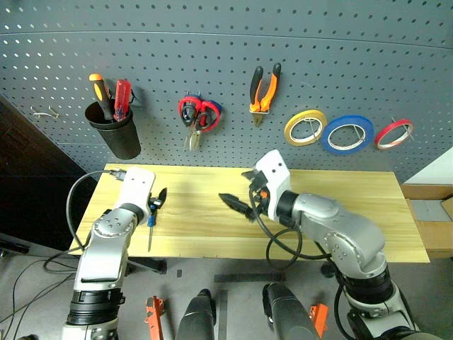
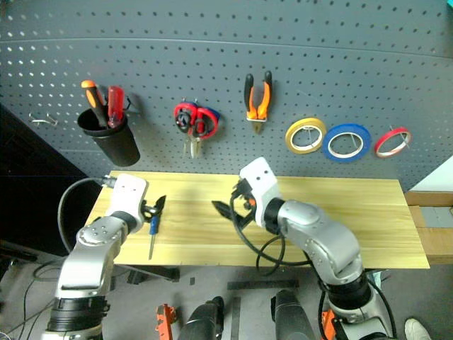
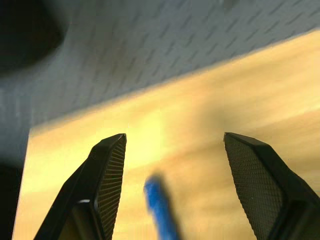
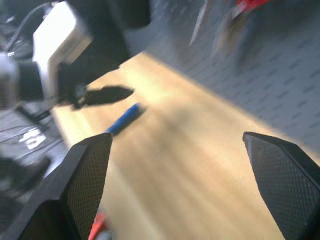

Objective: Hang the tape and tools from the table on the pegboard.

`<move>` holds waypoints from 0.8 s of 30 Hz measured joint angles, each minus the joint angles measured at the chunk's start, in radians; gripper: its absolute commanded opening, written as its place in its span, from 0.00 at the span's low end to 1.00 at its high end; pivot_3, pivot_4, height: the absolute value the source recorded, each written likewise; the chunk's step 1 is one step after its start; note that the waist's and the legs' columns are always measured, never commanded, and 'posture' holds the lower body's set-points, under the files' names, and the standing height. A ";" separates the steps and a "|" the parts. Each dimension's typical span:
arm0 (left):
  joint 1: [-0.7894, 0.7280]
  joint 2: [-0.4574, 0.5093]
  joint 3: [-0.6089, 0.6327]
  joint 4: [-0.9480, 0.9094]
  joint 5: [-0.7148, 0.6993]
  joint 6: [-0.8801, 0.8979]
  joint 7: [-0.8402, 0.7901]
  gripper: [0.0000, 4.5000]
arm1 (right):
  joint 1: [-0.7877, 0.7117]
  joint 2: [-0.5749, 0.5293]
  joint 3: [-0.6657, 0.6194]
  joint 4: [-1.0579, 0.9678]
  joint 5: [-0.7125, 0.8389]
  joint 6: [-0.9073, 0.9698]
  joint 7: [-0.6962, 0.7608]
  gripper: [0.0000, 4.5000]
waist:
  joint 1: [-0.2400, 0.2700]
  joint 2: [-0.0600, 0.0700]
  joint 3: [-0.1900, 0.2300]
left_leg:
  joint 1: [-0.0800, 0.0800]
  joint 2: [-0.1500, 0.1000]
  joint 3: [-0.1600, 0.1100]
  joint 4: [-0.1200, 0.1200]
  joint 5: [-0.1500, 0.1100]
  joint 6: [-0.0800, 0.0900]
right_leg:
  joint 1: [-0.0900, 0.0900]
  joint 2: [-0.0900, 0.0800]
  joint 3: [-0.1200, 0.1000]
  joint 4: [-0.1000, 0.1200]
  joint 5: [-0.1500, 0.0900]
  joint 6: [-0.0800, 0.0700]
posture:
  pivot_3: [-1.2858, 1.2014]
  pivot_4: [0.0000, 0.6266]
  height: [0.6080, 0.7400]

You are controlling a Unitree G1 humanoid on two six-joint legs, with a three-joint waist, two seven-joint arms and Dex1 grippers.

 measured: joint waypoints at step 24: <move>-0.216 -0.090 0.093 0.523 -0.119 0.025 0.103 0.46 | -0.097 -0.020 0.093 0.010 -0.004 0.115 0.008 1.00 | -0.004 -0.004 0.024 | 0.000 0.000 0.000 -0.001 0.000 0.000 | 0.000 -0.001 0.000 -0.001 0.000 0.001 | 0.45 0.54 1.00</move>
